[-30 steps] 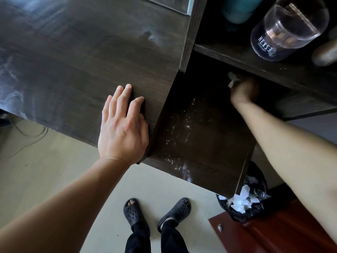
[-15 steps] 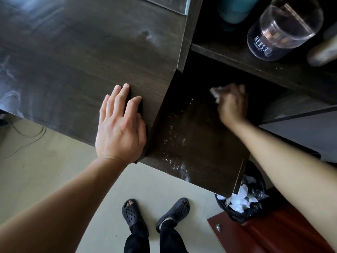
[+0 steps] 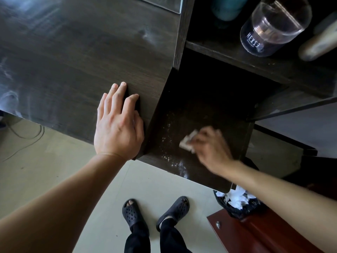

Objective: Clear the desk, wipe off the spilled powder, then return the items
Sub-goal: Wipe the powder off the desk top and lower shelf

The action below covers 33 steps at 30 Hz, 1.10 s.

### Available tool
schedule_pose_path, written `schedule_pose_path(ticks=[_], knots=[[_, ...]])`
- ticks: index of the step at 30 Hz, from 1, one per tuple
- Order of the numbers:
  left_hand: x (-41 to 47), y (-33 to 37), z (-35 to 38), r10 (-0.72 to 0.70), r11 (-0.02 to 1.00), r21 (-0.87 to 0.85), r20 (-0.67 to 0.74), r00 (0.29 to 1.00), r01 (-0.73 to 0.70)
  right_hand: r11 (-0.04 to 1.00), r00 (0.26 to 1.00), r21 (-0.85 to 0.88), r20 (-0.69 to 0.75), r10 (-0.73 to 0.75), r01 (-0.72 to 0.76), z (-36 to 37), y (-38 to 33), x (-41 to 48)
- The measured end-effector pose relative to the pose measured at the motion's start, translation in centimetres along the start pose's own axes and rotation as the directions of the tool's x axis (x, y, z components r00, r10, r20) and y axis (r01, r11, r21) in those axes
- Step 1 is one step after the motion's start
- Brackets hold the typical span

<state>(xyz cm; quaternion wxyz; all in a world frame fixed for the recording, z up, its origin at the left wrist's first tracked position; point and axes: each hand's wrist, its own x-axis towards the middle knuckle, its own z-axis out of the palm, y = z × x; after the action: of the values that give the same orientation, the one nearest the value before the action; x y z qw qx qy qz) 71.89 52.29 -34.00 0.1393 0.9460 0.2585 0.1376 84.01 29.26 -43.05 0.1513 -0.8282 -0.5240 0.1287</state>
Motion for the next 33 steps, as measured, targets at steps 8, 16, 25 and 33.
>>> schedule_pose_path(ticks=[8, 16, 25, 33], knots=[[0.0, -0.2, 0.1, 0.002, 1.0, -0.001, -0.009, 1.0, -0.002, 0.88, 0.862, 0.076, -0.18, 0.475, -0.469, -0.5, 3.5, 10.4], [0.0, -0.2, 0.1, 0.012, 1.0, -0.013, -0.012, 1.0, -0.013, 0.922, 0.965, 0.289, 0.04, 0.259, -0.259, 4.4, -6.3, -6.7], [-0.1, -0.5, 0.3, 0.025, 1.0, -0.014, -0.021, 0.999, -0.025, 0.8, 0.802, 0.294, -0.151, 0.579, -0.522, 7.0, -11.4, -5.8], [0.0, -0.5, 0.4, 0.033, 0.999, -0.014, -0.02, 0.999, -0.033, 0.706, 0.706, 0.411, -0.184, 0.684, -0.577, 3.7, -8.0, -6.3]])
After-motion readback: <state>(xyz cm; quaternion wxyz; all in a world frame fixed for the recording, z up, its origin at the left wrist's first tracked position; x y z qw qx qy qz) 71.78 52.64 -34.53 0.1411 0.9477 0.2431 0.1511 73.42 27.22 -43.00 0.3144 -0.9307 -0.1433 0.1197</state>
